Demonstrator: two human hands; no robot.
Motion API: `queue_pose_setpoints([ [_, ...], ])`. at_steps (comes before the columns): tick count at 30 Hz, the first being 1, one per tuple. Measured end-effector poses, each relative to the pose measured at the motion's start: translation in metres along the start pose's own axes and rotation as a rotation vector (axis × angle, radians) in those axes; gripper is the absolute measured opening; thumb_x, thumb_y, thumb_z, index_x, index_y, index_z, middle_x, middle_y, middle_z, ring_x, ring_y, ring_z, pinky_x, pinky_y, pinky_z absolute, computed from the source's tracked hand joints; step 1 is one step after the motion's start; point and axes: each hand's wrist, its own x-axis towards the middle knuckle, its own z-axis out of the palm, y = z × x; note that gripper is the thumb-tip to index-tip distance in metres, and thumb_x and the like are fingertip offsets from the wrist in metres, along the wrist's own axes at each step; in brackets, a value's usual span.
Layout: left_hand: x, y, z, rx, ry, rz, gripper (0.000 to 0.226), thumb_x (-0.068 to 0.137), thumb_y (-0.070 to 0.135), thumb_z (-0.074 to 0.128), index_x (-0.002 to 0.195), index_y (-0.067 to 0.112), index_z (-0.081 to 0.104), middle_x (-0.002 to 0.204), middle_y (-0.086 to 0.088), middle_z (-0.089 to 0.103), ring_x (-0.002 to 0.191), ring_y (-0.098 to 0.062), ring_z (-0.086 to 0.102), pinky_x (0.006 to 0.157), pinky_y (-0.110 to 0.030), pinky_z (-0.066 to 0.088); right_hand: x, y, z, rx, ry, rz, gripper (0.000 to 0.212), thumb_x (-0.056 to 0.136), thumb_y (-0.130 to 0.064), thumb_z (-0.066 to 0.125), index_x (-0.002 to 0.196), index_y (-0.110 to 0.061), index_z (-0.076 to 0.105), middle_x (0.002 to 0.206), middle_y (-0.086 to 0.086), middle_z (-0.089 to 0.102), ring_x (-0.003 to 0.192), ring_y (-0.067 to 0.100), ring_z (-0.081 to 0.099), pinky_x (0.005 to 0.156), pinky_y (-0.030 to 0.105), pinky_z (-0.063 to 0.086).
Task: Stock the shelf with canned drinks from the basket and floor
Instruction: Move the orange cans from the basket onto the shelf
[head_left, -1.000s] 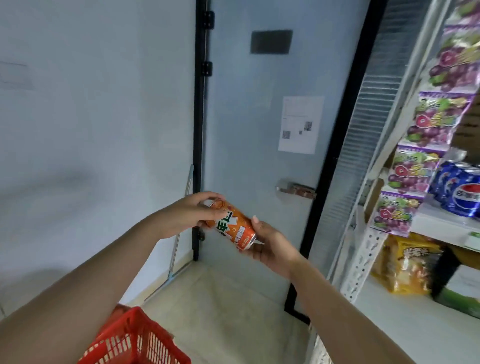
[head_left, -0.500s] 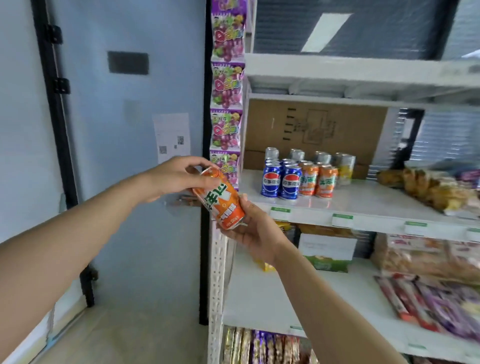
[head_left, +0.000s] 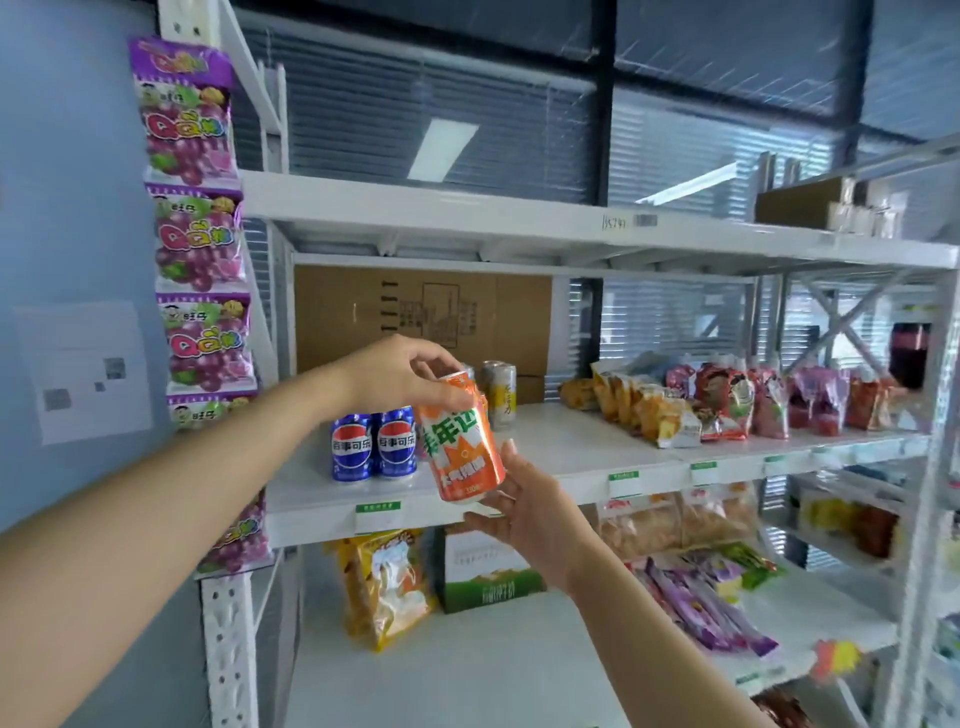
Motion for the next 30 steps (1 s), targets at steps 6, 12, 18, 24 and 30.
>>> queue_pose_setpoints([
  [6,0.077,-0.006,0.022,0.080,-0.012,0.054,0.054,0.065,0.066,0.074,0.109,0.035,0.066,0.096,0.009,0.069,0.082,-0.008,0.069,0.074,-0.032,0.059,0.032,-0.002,-0.046,-0.177,0.100,-0.093,0.053,0.080,-0.047,0.067,0.126,-0.022,0.060,0.117,0.005,0.070,0.113,0.022,0.064,0.093,0.039,0.055],
  [12,0.132,-0.029,0.058,0.309,0.039,-0.013,0.074,0.057,0.083,0.065,0.115,0.038,0.064,0.112,0.013,0.065,0.091,-0.010,0.063,0.077,-0.031,0.055,0.069,0.012,-0.083,-0.167,0.205,-0.073,0.057,0.070,-0.051,0.074,0.119,-0.024,0.064,0.112,0.000,0.073,0.111,0.017,0.064,0.092,0.037,0.054],
  [18,0.161,-0.056,0.069,0.472,0.000,-0.113,0.078,0.059,0.084,0.062,0.122,0.038,0.061,0.127,0.014,0.061,0.107,-0.012,0.059,0.085,-0.033,0.052,0.116,0.015,-0.101,-0.321,0.167,-0.105,0.022,0.085,-0.034,0.070,0.104,-0.022,0.070,0.098,-0.004,0.076,0.098,0.014,0.070,0.087,0.029,0.055],
  [24,0.175,-0.077,0.072,0.578,-0.037,-0.224,0.084,0.058,0.085,0.061,0.128,0.038,0.057,0.137,0.010,0.056,0.115,-0.017,0.057,0.085,-0.032,0.049,0.170,0.029,-0.110,-0.440,0.008,-0.145,0.020,0.085,-0.001,0.069,0.096,-0.019,0.072,0.091,-0.001,0.077,0.088,0.011,0.071,0.078,0.023,0.055],
  [30,0.164,-0.087,0.072,0.639,-0.036,-0.295,0.088,0.061,0.086,0.058,0.134,0.036,0.055,0.139,0.012,0.054,0.121,-0.017,0.054,0.095,-0.037,0.048,0.199,0.049,-0.109,-0.393,0.002,-0.085,0.027,0.080,0.002,0.074,0.097,-0.016,0.065,0.091,0.005,0.074,0.085,0.019,0.068,0.068,0.024,0.056],
])
